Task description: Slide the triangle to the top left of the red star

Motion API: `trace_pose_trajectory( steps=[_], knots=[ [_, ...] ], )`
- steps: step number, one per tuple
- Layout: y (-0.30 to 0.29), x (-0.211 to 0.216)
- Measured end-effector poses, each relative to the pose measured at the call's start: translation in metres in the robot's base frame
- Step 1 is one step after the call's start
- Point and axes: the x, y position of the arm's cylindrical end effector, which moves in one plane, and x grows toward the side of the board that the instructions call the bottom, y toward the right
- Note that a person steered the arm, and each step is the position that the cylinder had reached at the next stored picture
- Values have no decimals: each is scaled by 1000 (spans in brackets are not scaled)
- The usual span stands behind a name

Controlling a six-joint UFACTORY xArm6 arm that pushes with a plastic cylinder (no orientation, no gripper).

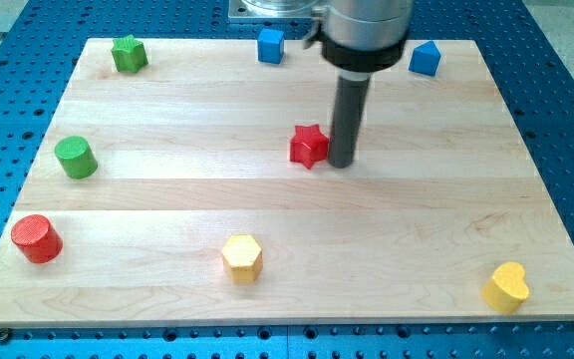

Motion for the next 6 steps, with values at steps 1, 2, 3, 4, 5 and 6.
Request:
trace_pose_trajectory(
  steps=[1,2,3,4,5,6],
  knots=[
    [-41,1],
    [48,-21],
    [173,-77],
    [220,-150],
    [194,-181],
    [179,-192]
  ],
)
